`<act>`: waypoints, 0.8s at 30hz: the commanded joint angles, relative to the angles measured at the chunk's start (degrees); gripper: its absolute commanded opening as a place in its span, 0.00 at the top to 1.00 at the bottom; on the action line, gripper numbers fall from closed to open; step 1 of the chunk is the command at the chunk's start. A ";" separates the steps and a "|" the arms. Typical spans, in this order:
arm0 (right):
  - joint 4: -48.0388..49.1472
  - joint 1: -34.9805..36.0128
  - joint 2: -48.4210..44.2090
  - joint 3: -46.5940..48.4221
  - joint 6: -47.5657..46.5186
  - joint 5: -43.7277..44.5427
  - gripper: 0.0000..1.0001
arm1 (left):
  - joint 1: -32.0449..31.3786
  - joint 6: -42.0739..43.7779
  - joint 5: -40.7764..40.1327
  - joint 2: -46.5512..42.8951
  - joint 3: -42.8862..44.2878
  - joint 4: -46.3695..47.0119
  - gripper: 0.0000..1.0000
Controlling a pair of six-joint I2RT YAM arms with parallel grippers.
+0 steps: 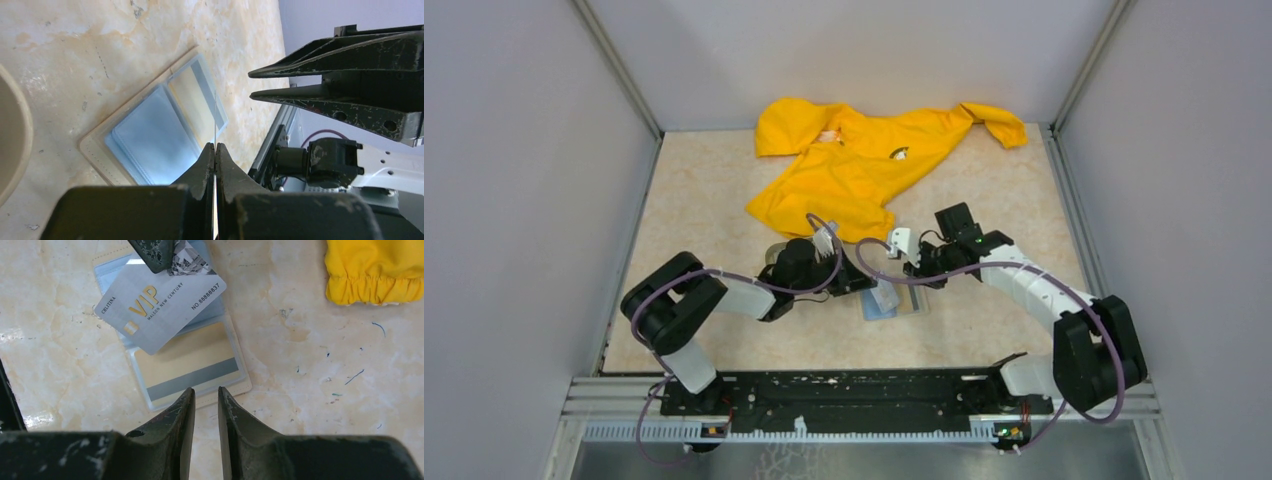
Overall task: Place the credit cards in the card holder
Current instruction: Insert the credit card into the card holder.
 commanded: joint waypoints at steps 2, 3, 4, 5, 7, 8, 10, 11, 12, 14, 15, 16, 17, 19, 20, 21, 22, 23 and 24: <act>3.87 -0.38 0.89 -0.46 3.89 2.16 0.76 | -1.33 0.26 -7.61 -3.29 -0.65 -2.16 1.00; 4.13 -0.43 1.07 -0.68 4.10 2.60 0.76 | -1.48 0.27 -8.27 -3.75 -1.03 -2.35 1.00; 4.50 -0.43 1.30 -0.98 4.40 3.22 0.76 | -1.56 0.23 -8.68 -3.99 -1.38 -2.37 1.00; 4.88 -0.39 1.61 -1.28 4.77 4.03 0.76 | -1.64 0.12 -9.09 -4.01 -1.67 -2.33 1.00; 5.26 -0.41 2.84 -1.66 5.31 5.76 0.76 | -1.82 -0.34 -9.29 -3.71 -2.13 -1.82 1.00; 5.07 -0.43 3.63 -1.53 5.51 6.27 0.76 | -1.97 -0.66 -9.14 -3.31 -2.23 -1.28 1.00; 4.65 -0.42 4.80 -1.07 6.02 6.62 0.76 | -2.19 -1.13 -9.02 -2.54 -2.12 -0.66 1.00; 4.54 -0.43 5.04 -0.93 6.46 6.58 0.76 | -2.34 -1.32 -8.88 -2.16 -2.03 -0.41 1.00; 4.52 -0.36 5.21 -0.90 6.66 6.47 0.76 | -2.39 -1.45 -8.79 -1.87 -1.98 -0.13 1.00; 4.54 -0.38 5.28 -1.09 6.77 6.12 0.76 | -2.52 -1.65 -8.80 -1.45 -1.94 0.32 1.00; 4.67 -0.42 5.31 -1.20 6.81 6.01 0.76 | -2.54 -1.64 -8.90 -1.35 -1.93 0.33 1.00; 4.77 -0.35 5.36 -1.27 6.89 6.01 0.76 | -2.49 -1.66 -8.98 -1.26 -2.00 0.34 1.00; 4.83 -0.35 5.38 -1.34 6.98 6.00 0.76 | -2.48 -1.64 -9.03 -1.28 -2.02 0.19 1.00; 4.92 -0.41 5.58 -1.37 7.07 6.00 0.76 | -2.55 -1.62 -9.29 -1.18 -2.02 -0.21 1.00; 4.96 -0.41 5.67 -1.37 7.08 6.00 0.76 | -2.57 -1.73 -9.48 -1.17 -2.10 -0.33 1.00; 4.96 -0.35 5.77 -1.37 7.08 6.07 0.76 | -2.57 -1.80 -9.59 -1.04 -2.23 -0.35 1.00; 4.92 -0.34 5.85 -1.37 7.08 6.13 0.76 | -2.57 -1.91 -9.57 -0.87 -2.32 -0.30 1.00; 5.01 -0.35 5.97 -1.45 7.08 6.22 0.76 | -2.57 -2.11 -9.60 -0.63 -2.41 -0.22 1.00; 5.01 -0.35 6.04 -1.53 7.12 6.33 0.76 | -2.57 -2.38 -9.56 -0.33 -2.50 0.08 1.00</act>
